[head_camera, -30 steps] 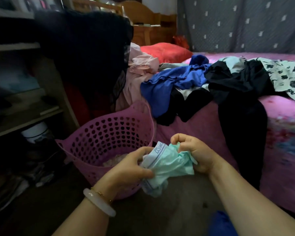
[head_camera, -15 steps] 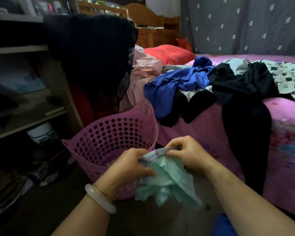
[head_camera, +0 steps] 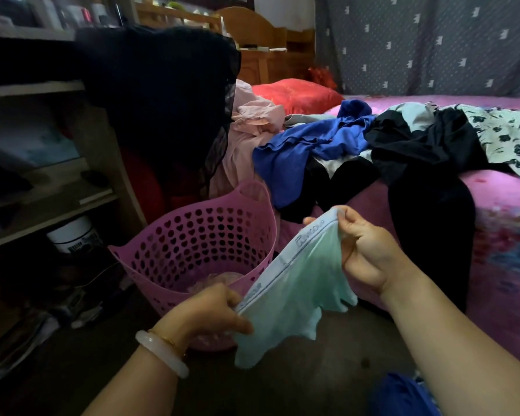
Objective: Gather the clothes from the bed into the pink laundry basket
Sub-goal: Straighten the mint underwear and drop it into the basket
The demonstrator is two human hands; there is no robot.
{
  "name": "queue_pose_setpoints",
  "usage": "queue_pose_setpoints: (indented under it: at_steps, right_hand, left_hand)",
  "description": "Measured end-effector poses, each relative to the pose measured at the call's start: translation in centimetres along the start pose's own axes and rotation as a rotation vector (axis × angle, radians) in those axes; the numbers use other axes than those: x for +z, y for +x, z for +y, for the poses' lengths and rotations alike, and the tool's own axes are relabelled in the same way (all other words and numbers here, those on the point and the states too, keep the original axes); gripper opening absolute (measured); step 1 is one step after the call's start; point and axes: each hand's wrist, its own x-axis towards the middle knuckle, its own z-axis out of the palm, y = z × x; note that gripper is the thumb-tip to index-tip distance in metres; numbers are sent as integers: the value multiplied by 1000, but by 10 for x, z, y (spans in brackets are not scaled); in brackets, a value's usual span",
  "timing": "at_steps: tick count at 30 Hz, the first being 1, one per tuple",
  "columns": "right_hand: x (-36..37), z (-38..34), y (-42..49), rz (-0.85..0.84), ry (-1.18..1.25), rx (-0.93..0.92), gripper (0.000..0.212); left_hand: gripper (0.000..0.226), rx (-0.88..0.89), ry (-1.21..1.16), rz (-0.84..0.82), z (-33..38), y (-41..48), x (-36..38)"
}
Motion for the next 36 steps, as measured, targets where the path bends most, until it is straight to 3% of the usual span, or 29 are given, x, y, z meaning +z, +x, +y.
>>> queue_pose_setpoints:
  at_steps: [5, 9, 13, 16, 19, 20, 22, 24, 26, 29, 31, 33, 36]
  right_hand:
    - [3, -11, -1, 38, 205, -32, 24]
    - [-13, -10, 5, 232, 15, -19, 28]
    - [-33, -7, 11, 227, -500, -37, 46]
    - [-41, -4, 2, 186, -1154, -89, 43]
    - [-49, -1, -1, 157, -1777, 32, 66]
    - [-51, 1, -1, 157, -1911, 64, 64]
    - [-57, 2, -3, 198, -2041, 87, 41]
    - [-62, 4, 0, 282, -1990, 71, 24]
    - [-61, 3, 5, 346, -1822, 69, 23]
    - [-47, 0, 9, 391, -1533, 95, 25]
    - [-34, 6, 5, 411, -1255, 214, 23]
    - [-23, 19, 2, 314, -971, 369, 19]
    - [-5, 36, -3, 61, -703, 506, 27]
  left_hand:
    - [29, -54, -156, -174, -6, -2, 23]
    - [24, 9, -532, 10, -8, -2, 24]
    - [37, 53, -629, 381, -5, -1, 14]
    - [35, 58, -546, 575, -5, 1, 10]
    - [23, 55, -369, 727, -5, 0, 7]
    - [21, 67, -337, 783, -4, -2, 6]
    - [20, 102, -299, 904, -2, -4, 5]
    - [18, 115, -294, 967, 2, -3, 3]
    - [10, 85, -340, 932, 4, 1, 2]
    - [12, -62, -500, 735, 5, 8, -1]
    - [18, -123, -778, 539, 14, 6, 5]
    - [18, -173, -1014, 328, 33, 0, 17]
    - [21, -109, -1077, 83, 60, -2, 34]
